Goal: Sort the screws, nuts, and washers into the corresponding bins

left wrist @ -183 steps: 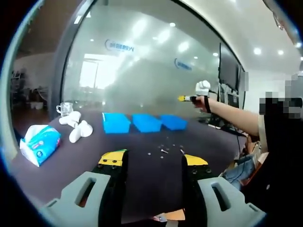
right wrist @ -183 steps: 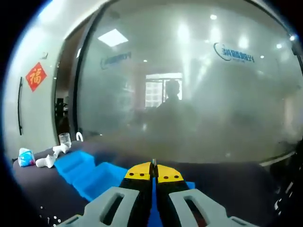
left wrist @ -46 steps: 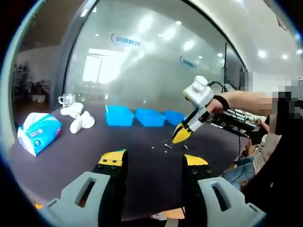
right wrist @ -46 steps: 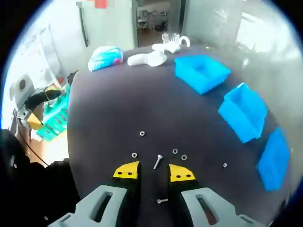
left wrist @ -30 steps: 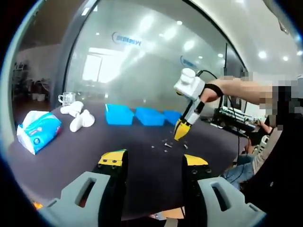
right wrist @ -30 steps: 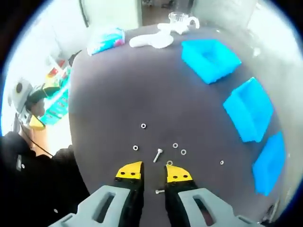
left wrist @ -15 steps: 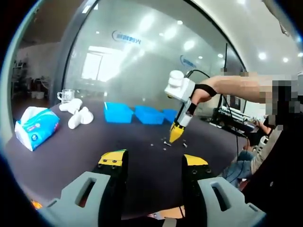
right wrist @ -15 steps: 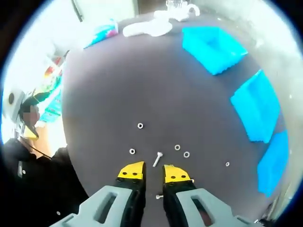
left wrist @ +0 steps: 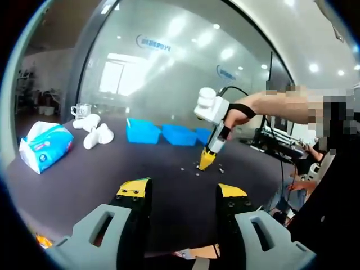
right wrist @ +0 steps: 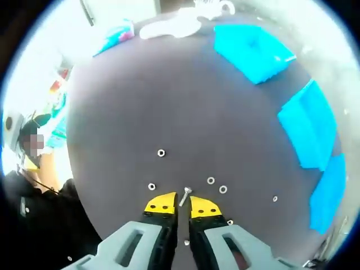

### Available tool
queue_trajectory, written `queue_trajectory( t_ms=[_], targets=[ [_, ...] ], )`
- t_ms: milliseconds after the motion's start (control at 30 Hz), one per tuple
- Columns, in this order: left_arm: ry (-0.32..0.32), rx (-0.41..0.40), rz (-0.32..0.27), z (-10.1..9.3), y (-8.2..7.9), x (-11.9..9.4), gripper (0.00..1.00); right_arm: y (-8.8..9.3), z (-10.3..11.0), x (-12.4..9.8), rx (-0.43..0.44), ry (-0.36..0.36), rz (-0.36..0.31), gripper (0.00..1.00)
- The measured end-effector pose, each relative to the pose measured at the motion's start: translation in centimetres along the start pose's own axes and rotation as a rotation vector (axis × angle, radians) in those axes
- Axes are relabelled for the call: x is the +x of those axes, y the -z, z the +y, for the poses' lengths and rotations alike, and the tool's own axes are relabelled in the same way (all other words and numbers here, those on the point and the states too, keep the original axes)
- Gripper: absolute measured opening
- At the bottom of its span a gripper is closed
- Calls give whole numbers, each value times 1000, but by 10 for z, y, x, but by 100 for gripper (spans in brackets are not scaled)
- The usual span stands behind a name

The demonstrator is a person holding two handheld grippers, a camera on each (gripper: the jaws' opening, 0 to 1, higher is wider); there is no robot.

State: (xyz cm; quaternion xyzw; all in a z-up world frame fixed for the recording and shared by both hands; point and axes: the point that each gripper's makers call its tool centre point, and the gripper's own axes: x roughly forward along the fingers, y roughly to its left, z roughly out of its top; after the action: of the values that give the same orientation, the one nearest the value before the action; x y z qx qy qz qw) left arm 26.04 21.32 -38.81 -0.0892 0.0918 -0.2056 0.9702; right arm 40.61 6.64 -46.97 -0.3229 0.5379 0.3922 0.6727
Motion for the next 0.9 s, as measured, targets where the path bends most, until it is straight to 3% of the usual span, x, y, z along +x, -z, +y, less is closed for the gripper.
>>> queue_trajectory(
  t_ms=[367,533,700,900],
  targets=[
    [-5,-1,-1,0,0,-1,41,0,-3,3,4,-11,11,0],
    [-2,3,-3,-2,-1,-1,41,8,4,-4,-10,-27,-5,0],
    [0,3,-5,-2,-2,-1,41,16,9,-21,0,-70,-66,0],
    [5,10,-9,-3,-5,1,41,20,7,-53,47,-112,-224,0]
  ],
)
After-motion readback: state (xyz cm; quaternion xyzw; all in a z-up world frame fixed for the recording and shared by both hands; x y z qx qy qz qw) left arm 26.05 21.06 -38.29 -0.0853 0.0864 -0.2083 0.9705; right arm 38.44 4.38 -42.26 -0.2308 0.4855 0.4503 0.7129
